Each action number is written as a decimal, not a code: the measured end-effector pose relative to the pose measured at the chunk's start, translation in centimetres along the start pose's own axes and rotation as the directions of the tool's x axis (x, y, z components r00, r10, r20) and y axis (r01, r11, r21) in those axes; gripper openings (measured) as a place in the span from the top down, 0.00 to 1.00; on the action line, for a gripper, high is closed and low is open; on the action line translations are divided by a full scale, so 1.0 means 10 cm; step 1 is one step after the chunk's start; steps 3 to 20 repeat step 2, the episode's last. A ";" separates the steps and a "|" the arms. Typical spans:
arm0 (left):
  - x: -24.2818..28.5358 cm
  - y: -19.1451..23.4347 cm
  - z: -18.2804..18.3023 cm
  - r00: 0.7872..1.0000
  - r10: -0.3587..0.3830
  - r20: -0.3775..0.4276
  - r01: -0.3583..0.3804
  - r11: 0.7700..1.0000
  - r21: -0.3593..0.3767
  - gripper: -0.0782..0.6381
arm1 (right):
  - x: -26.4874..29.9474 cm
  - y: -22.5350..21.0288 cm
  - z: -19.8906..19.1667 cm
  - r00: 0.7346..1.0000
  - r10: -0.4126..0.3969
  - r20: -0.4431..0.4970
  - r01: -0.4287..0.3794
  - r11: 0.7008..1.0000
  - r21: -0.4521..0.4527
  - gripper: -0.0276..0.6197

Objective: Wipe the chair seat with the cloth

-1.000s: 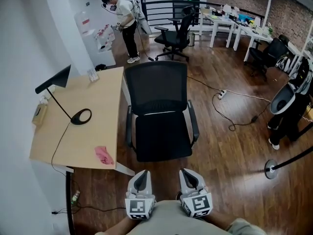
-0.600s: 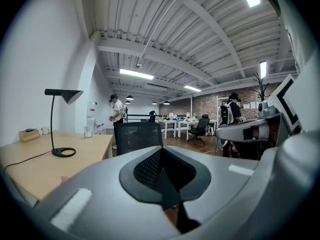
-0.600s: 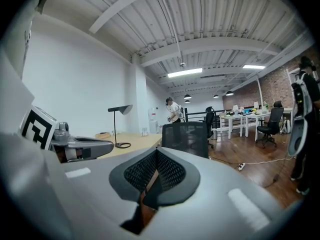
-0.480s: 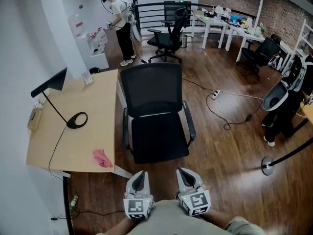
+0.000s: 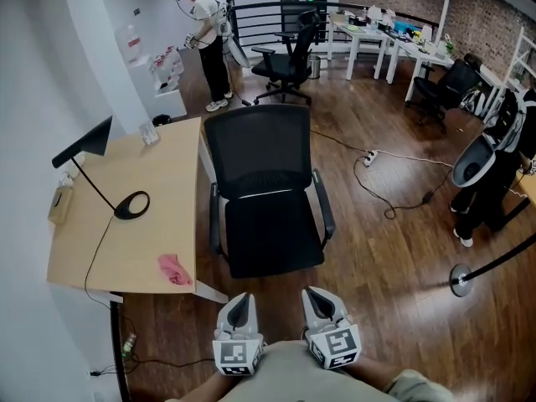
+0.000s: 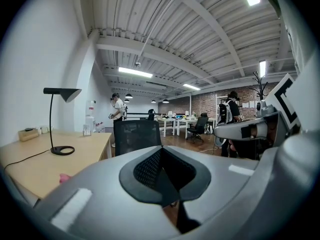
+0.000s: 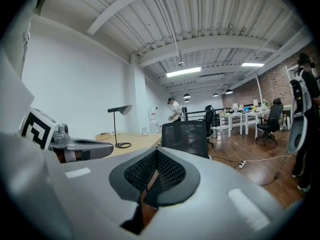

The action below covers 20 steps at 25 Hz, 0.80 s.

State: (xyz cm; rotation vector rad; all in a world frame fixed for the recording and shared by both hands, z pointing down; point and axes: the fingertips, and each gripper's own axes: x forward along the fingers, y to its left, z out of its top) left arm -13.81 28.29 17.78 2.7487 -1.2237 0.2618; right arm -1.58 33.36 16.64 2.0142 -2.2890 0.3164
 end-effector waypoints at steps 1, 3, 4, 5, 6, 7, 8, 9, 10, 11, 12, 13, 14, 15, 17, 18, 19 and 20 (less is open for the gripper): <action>0.00 -0.02 0.00 1.000 0.000 -0.001 0.000 1.000 0.000 0.88 | -0.01 -0.01 0.00 1.000 0.001 -0.002 -0.001 1.000 0.001 0.96; 0.00 -0.04 0.00 1.000 0.001 -0.002 -0.001 1.000 0.000 0.88 | -0.02 -0.02 0.00 1.000 0.001 -0.004 -0.001 1.000 0.003 0.96; 0.00 -0.04 0.00 1.000 0.001 -0.002 -0.001 1.000 0.000 0.88 | -0.02 -0.02 0.00 1.000 0.001 -0.004 -0.001 1.000 0.003 0.96; 0.00 -0.04 0.00 1.000 0.001 -0.002 -0.001 1.000 0.000 0.88 | -0.02 -0.02 0.00 1.000 0.001 -0.004 -0.001 1.000 0.003 0.96; 0.00 -0.04 0.00 1.000 0.001 -0.002 -0.001 1.000 0.000 0.88 | -0.02 -0.02 0.00 1.000 0.001 -0.004 -0.001 1.000 0.003 0.96; 0.00 -0.04 0.00 1.000 0.001 -0.002 -0.001 1.000 0.000 0.88 | -0.02 -0.02 0.00 1.000 0.001 -0.004 -0.001 1.000 0.003 0.96; 0.00 -0.04 0.00 1.000 0.001 -0.002 -0.001 1.000 0.000 0.88 | -0.02 -0.02 0.00 1.000 0.001 -0.004 -0.001 1.000 0.003 0.96; 0.00 -0.04 0.00 1.000 0.001 -0.002 -0.001 1.000 0.000 0.88 | -0.02 -0.02 0.00 1.000 0.001 -0.004 -0.001 1.000 0.003 0.96; 0.00 -0.04 0.00 1.000 0.001 -0.002 -0.001 1.000 0.000 0.88 | -0.02 -0.02 0.00 1.000 0.001 -0.004 -0.001 1.000 0.003 0.96; 0.00 -0.04 0.00 1.000 0.001 -0.002 -0.001 1.000 0.000 0.88 | -0.02 -0.02 0.00 1.000 0.001 -0.004 -0.001 1.000 0.003 0.96; 0.00 -0.04 0.00 1.000 0.001 -0.002 -0.001 1.000 0.000 0.88 | -0.02 -0.02 0.00 1.000 0.001 -0.004 -0.001 1.000 0.003 0.96; 0.00 -0.04 0.00 1.000 0.001 -0.002 -0.001 1.000 0.000 0.88 | -0.02 -0.02 0.00 1.000 0.001 -0.004 -0.001 1.000 0.003 0.96; 0.00 -0.04 0.00 1.000 0.001 -0.002 -0.001 1.000 0.000 0.88 | -0.02 -0.02 0.00 1.000 0.001 -0.004 -0.001 1.000 0.003 0.96; 0.00 -0.04 0.00 1.000 0.001 -0.002 -0.001 1.000 0.000 0.88 | -0.02 -0.02 0.00 1.000 0.001 -0.004 -0.001 1.000 0.003 0.96; 0.00 -0.04 0.00 1.000 0.001 -0.002 -0.001 1.000 0.000 0.88 | -0.02 -0.02 0.00 1.000 0.001 -0.004 -0.001 1.000 0.003 0.96; 0.00 -0.04 0.00 1.000 0.001 -0.002 -0.001 1.000 0.000 0.88 | -0.02 -0.02 0.00 1.000 0.001 -0.004 -0.001 1.000 0.003 0.96; 0.00 -0.04 0.00 1.000 0.001 -0.002 -0.001 1.000 0.000 0.88 | -0.02 -0.02 0.00 1.000 0.001 -0.004 -0.001 1.000 0.003 0.96; 0.00 -0.04 0.00 1.000 0.001 -0.002 -0.001 1.000 0.000 0.88 | -0.02 -0.02 0.00 1.000 0.001 -0.004 -0.001 1.000 0.003 0.96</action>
